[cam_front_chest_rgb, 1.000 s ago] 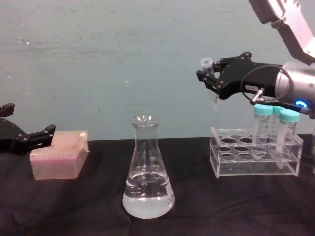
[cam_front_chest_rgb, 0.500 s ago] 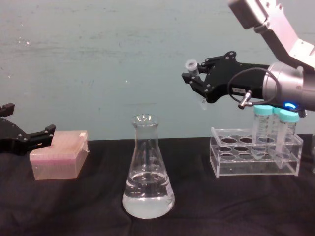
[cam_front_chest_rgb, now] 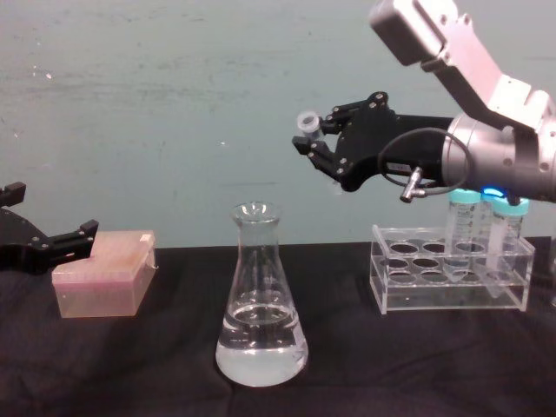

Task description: Pour the liquid from the test tube into the beaker using one hand.

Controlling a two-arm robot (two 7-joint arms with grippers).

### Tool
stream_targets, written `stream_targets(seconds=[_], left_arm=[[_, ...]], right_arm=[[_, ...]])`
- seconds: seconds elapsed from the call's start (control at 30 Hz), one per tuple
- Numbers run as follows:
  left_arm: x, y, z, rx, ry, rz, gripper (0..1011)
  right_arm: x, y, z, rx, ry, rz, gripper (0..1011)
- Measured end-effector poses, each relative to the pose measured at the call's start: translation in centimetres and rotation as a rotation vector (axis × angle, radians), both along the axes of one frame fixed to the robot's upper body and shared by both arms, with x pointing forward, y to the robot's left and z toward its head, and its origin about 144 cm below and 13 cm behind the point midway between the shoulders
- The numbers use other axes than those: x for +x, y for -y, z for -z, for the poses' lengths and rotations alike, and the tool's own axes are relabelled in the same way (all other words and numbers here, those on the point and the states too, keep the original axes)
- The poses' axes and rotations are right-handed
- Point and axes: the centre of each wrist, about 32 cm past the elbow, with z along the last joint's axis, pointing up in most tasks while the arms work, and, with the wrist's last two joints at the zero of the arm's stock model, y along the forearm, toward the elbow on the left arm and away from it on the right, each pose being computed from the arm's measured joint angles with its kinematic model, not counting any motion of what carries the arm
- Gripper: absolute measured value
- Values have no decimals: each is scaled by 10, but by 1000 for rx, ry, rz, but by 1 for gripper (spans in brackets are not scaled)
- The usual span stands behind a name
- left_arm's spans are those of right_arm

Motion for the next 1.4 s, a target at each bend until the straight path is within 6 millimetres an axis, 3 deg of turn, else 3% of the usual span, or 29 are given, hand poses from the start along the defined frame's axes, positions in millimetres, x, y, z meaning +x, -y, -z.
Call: stream_targets(seconds=[1.4], left_arm=[[0, 0, 0, 0, 0, 0, 1000]], right_arm=[[-9, -13, 1, -180, 145, -108, 221]])
